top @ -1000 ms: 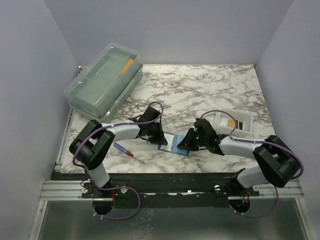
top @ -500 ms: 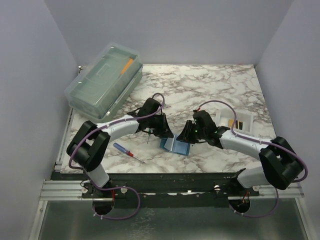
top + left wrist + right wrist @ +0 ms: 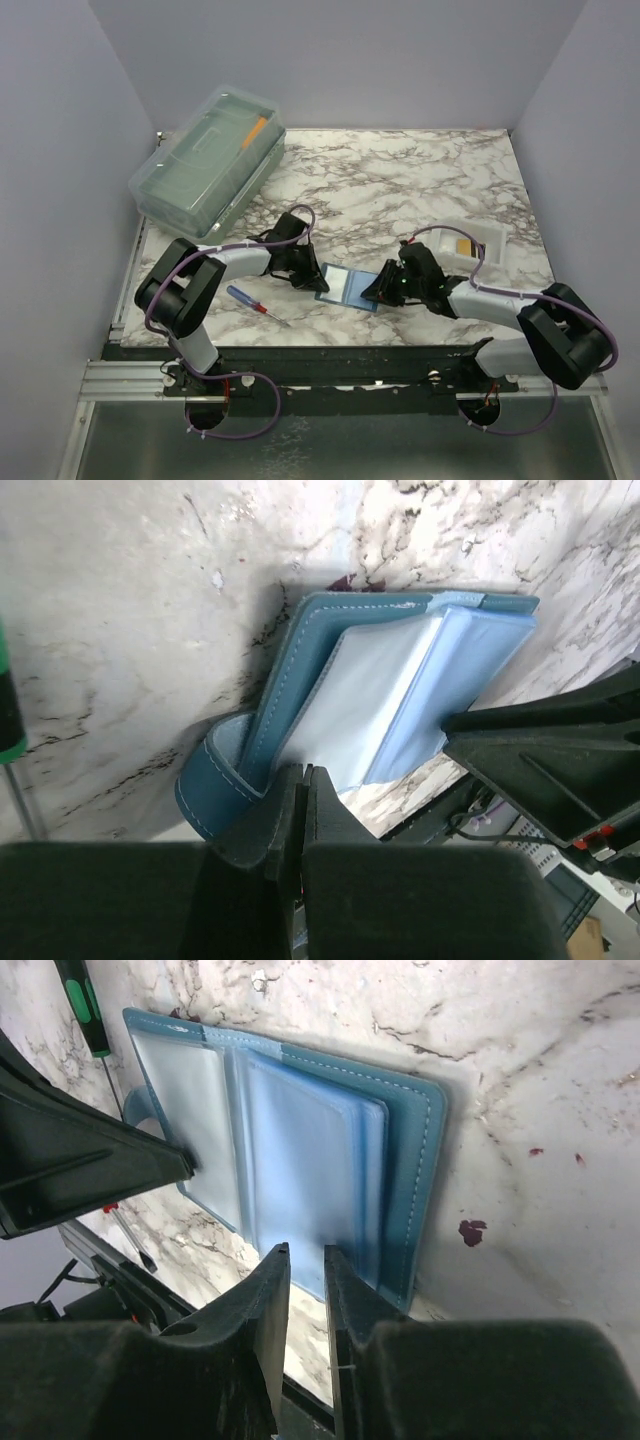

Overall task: Put the credit cards into the card holder
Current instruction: Open the card holder at the center of the board.

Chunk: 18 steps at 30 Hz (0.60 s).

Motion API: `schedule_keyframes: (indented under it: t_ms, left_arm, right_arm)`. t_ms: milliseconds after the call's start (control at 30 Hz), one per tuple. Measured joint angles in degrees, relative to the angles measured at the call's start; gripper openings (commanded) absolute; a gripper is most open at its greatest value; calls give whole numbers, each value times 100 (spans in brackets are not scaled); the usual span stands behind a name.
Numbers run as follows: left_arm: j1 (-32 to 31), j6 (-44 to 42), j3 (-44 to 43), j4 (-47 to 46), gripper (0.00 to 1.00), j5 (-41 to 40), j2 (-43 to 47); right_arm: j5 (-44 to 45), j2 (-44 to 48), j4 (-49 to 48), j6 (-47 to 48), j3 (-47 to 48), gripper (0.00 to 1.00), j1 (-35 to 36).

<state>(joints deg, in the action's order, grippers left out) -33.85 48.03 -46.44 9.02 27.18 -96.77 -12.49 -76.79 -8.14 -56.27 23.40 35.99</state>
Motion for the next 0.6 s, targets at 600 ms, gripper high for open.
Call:
schedule_keyframes:
  t_ms: [600]
  left_arm:
    - [37, -164, -103, 114, 0, -111, 55]
  right_arm:
    - [487, -61, 1637, 350, 844, 33, 7]
